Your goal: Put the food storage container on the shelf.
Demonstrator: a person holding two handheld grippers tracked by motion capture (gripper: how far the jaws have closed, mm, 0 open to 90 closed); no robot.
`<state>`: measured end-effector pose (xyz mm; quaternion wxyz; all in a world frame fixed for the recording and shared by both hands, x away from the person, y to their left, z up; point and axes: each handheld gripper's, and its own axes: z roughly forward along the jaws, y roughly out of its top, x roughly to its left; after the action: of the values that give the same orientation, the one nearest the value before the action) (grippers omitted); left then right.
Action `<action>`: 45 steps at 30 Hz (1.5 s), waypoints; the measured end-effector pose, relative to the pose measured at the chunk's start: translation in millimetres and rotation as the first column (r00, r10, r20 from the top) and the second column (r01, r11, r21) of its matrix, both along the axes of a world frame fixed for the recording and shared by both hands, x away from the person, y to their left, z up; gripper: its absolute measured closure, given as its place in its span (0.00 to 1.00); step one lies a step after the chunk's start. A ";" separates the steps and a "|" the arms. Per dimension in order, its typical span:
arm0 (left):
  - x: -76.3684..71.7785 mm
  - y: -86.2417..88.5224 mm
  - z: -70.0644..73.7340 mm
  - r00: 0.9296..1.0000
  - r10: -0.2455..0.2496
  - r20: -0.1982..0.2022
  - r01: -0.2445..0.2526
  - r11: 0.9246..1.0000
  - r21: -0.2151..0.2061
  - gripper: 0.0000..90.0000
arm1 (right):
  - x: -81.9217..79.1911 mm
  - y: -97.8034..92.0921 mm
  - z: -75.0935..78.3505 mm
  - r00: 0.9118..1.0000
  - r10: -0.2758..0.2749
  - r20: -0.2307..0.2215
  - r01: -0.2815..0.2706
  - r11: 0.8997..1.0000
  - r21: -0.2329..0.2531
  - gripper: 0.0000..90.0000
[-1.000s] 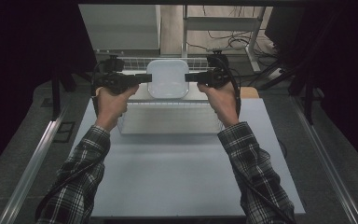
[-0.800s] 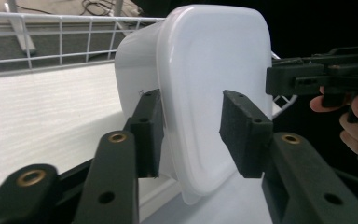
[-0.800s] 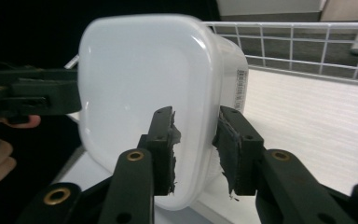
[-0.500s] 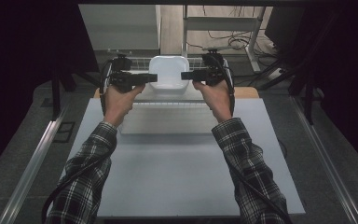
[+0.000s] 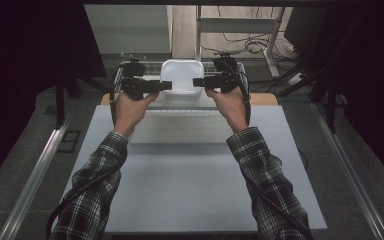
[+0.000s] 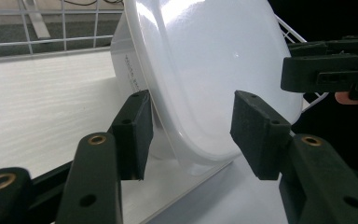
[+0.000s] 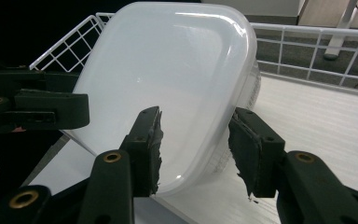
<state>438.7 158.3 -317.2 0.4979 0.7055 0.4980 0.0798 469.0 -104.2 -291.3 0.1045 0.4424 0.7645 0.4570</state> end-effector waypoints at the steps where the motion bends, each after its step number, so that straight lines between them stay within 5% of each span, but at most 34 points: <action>1: 0.2 -0.1 -0.5 1.000 0.008 0.003 -0.008 1.000 -0.003 0.50 | 0.7 0.6 -0.4 1.000 -0.001 0.002 0.001 1.000 0.000 0.58; 7: 4.0 0.1 -1.0 0.999 0.034 0.018 -0.034 0.999 -0.005 0.43 | 2.2 3.6 -3.5 0.999 -0.032 0.027 0.032 0.999 -0.006 0.49; 19: 2.3 2.8 1.7 0.998 0.045 0.042 -0.045 0.999 -0.009 0.43 | 0.7 7.8 -3.4 0.998 -0.045 0.034 0.044 0.999 0.006 0.49; 21: -1.9 3.7 4.4 0.996 0.045 0.083 -0.044 0.999 -0.009 0.40 | -1.1 6.0 -1.6 0.998 -0.042 0.053 0.042 0.999 0.013 0.48; 32: -20.5 3.0 -1.3 0.986 -0.089 0.142 0.085 0.996 0.037 0.10 | -27.5 -9.7 -7.4 0.985 0.080 0.154 -0.083 0.997 0.009 0.10; 37: -33.7 -0.9 -8.3 0.977 -0.119 0.177 0.104 0.990 0.092 0.06 | -36.5 -15.3 -17.7 0.979 0.116 0.165 -0.116 0.993 -0.006 0.06; 45: -52.5 -1.9 -14.7 0.963 -0.147 0.226 0.127 0.987 0.099 0.03 | -49.1 -23.0 -27.4 0.972 0.143 0.186 -0.141 0.990 -0.022 0.04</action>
<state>386.2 156.4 -331.8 0.5272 0.7441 0.3826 0.1479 419.9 -127.2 -318.7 0.1447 0.3414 0.7828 0.4997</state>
